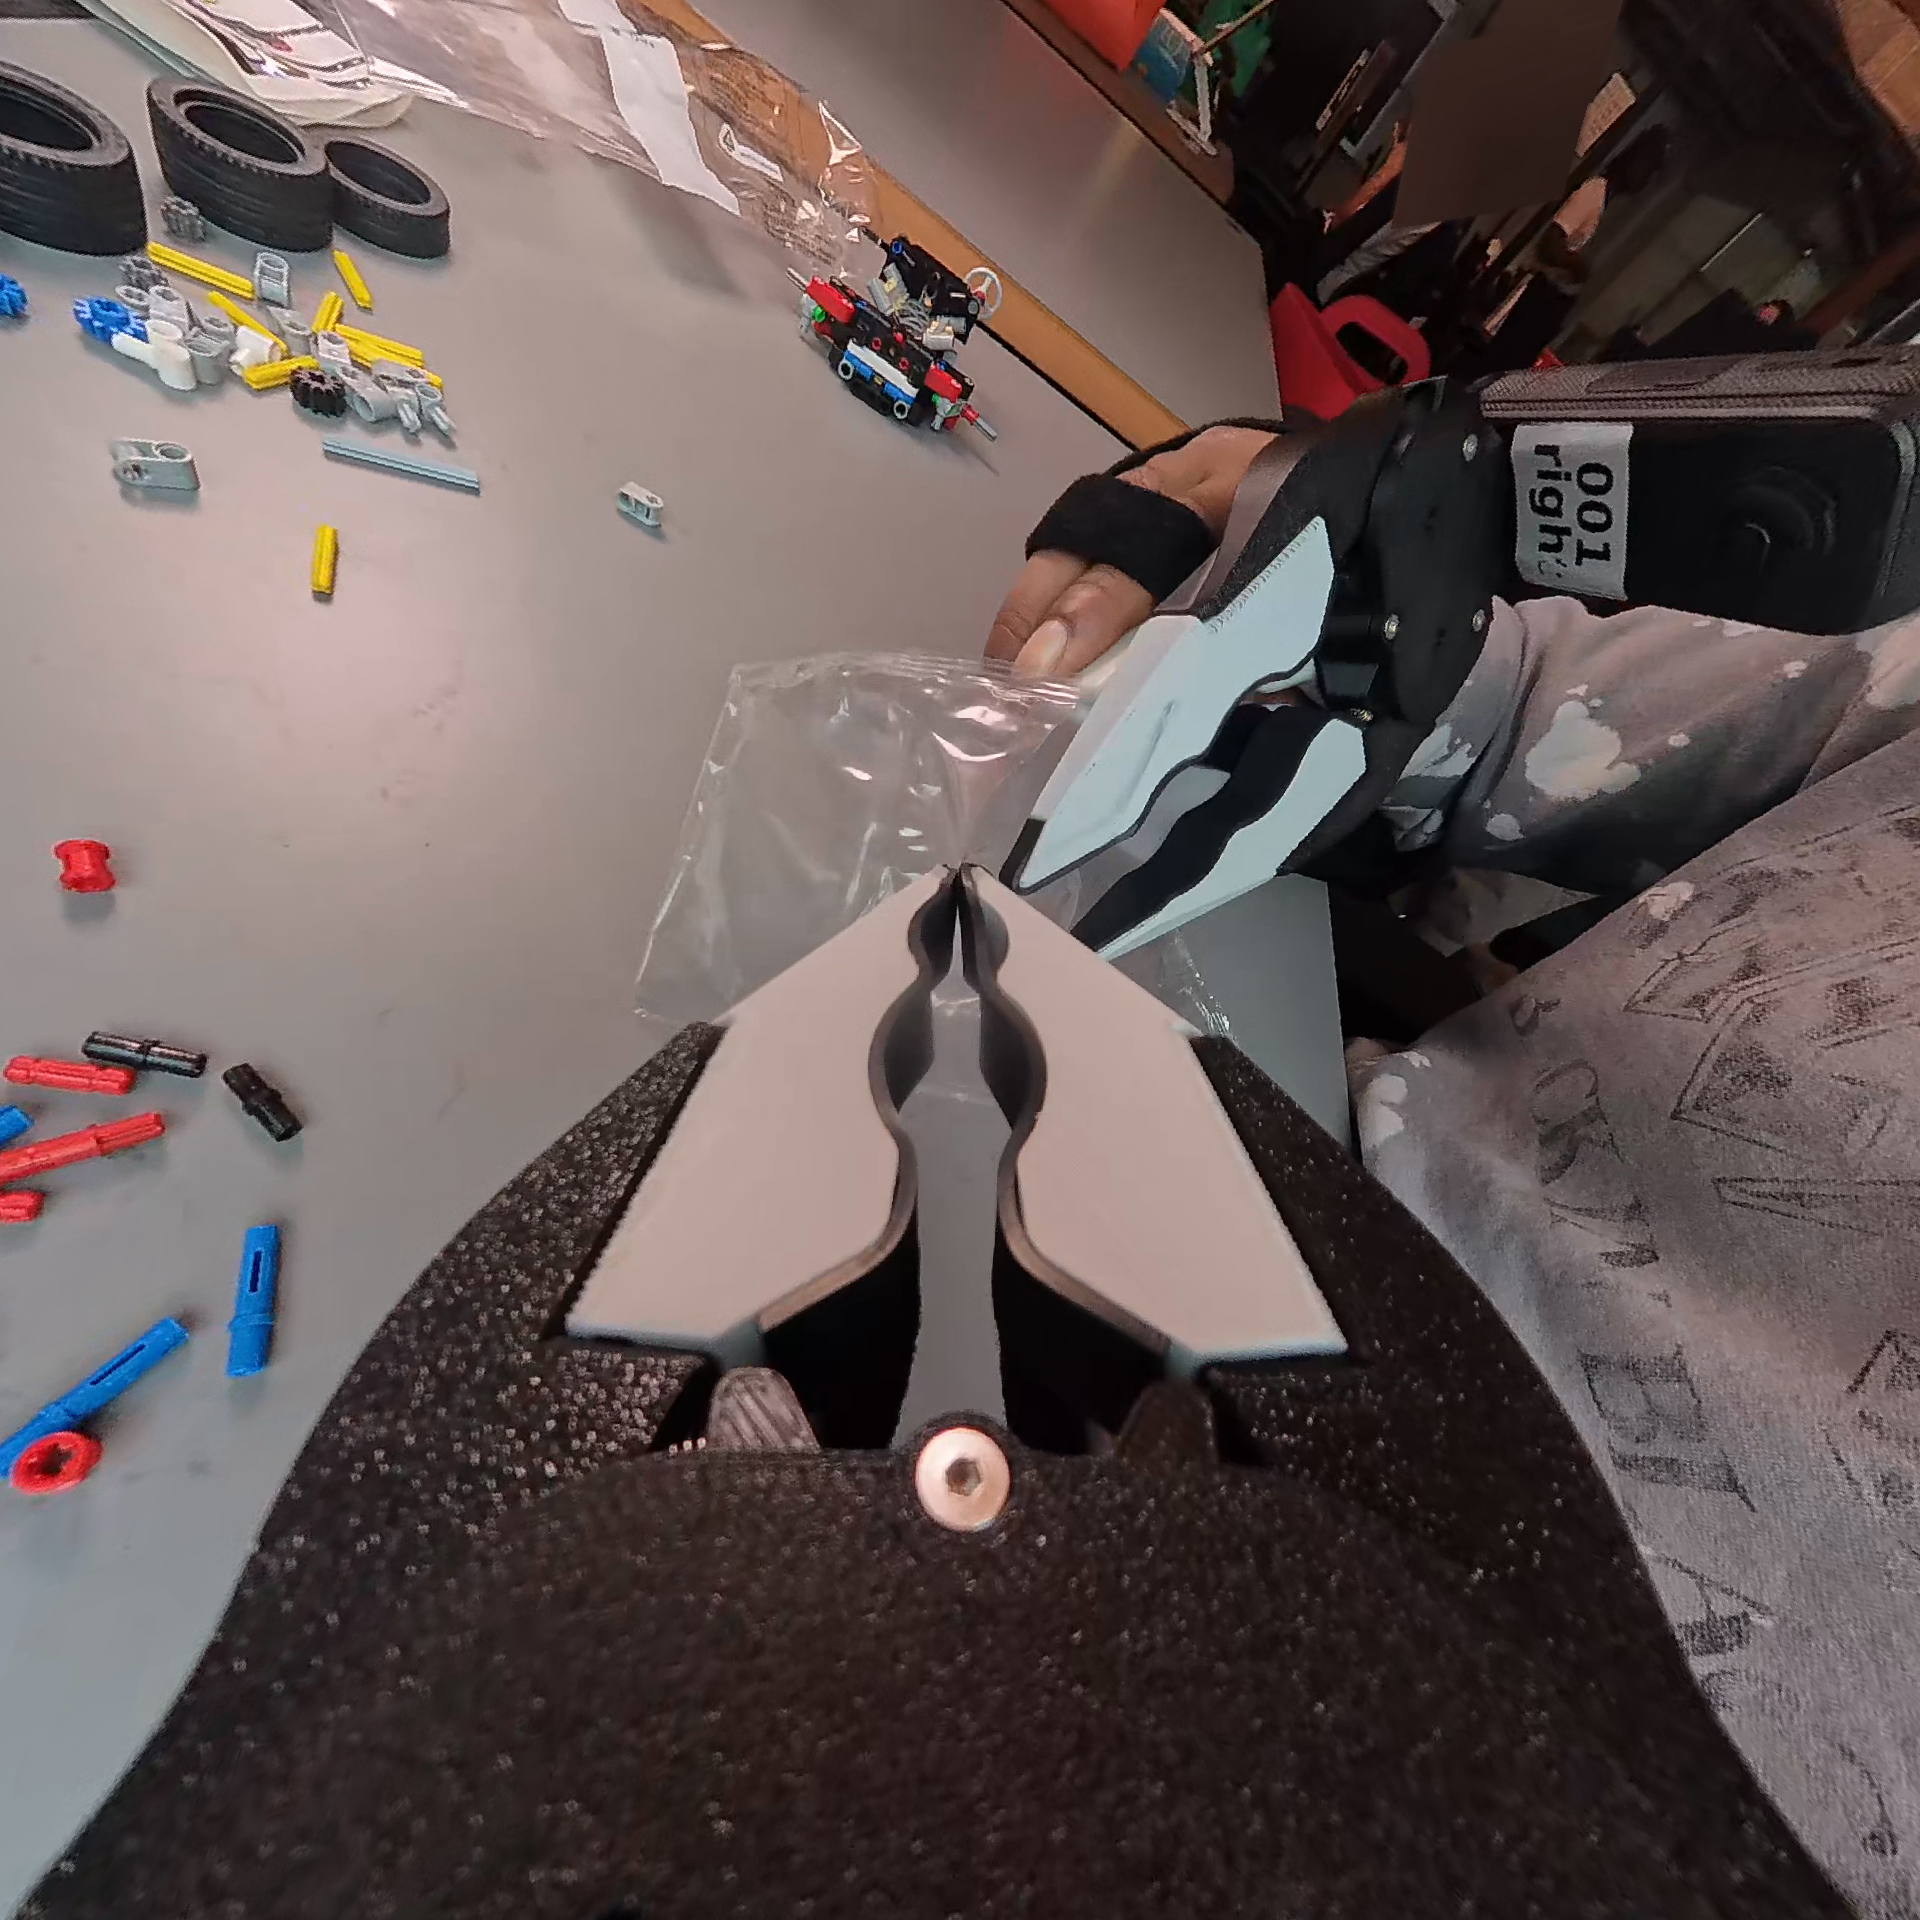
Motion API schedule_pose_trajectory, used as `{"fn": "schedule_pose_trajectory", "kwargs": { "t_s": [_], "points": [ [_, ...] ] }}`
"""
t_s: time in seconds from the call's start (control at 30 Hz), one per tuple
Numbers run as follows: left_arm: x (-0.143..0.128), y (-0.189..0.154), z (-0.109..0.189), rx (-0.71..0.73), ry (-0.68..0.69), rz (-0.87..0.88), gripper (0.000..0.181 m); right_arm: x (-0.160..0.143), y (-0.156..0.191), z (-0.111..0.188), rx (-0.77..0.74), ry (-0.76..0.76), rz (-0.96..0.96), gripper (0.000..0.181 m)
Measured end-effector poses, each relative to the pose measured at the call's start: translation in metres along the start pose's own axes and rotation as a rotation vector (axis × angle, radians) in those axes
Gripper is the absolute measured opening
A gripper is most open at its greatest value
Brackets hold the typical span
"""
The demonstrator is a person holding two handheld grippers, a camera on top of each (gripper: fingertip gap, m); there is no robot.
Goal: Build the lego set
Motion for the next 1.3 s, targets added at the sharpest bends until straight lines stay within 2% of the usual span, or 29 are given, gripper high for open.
{"fn": "schedule_pose_trajectory", "kwargs": {
  "t_s": [0.23, 0.5, 0.57, 0.83, 0.93, 1.0, 1.07, 1.17, 1.3],
  "points": [
    [0.007, -0.002, 0.001, 0.013, -0.044, 0.005, 0.000, 0.009, -0.013, -0.006, 0.068, -0.068, -0.461, 0.021],
    [0.014, -0.002, 0.003, 0.022, -0.097, 0.017, 0.000, 0.020, -0.016, -0.007, 0.119, -0.210, -0.627, 0.000],
    [0.017, -0.001, 0.006, 0.027, -0.118, 0.027, 0.000, 0.022, -0.017, -0.005, 0.112, -0.263, -0.615, 0.000],
    [0.019, -0.005, 0.009, -0.038, -0.162, 0.093, 0.000, 0.026, -0.012, 0.004, 0.016, -0.321, -0.259, 0.000],
    [0.017, 0.016, 0.016, 0.076, -0.169, 0.104, 0.000, 0.038, 0.008, 0.011, 0.125, -0.379, -0.205, 0.000],
    [0.024, 0.010, 0.027, 0.031, -0.202, 0.103, 0.000, 0.037, -0.004, 0.012, -0.050, -0.348, -0.065, 0.000],
    [0.028, 0.001, 0.029, 0.051, -0.196, 0.015, 0.000, 0.042, -0.015, 0.023, -0.044, -0.371, -0.122, 0.000],
    [0.034, -0.005, 0.031, 0.005, -0.231, 0.053, 0.000, 0.042, -0.028, 0.033, -0.042, -0.399, -0.182, 0.000],
    [0.029, 0.004, 0.031, -0.005, -0.236, 0.122, 0.000, 0.041, -0.029, 0.035, -0.036, -0.415, -0.232, 0.014]
  ]
}}
Point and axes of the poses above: each gripper's, where its closed fingertips meet, z back along the fingers, x out of its top, y = z × x across the jaws, the point moved 2 cm from there along z, back along the fingers, and after that the axes turned 9 degrees about -z, right-handed, at the moved point
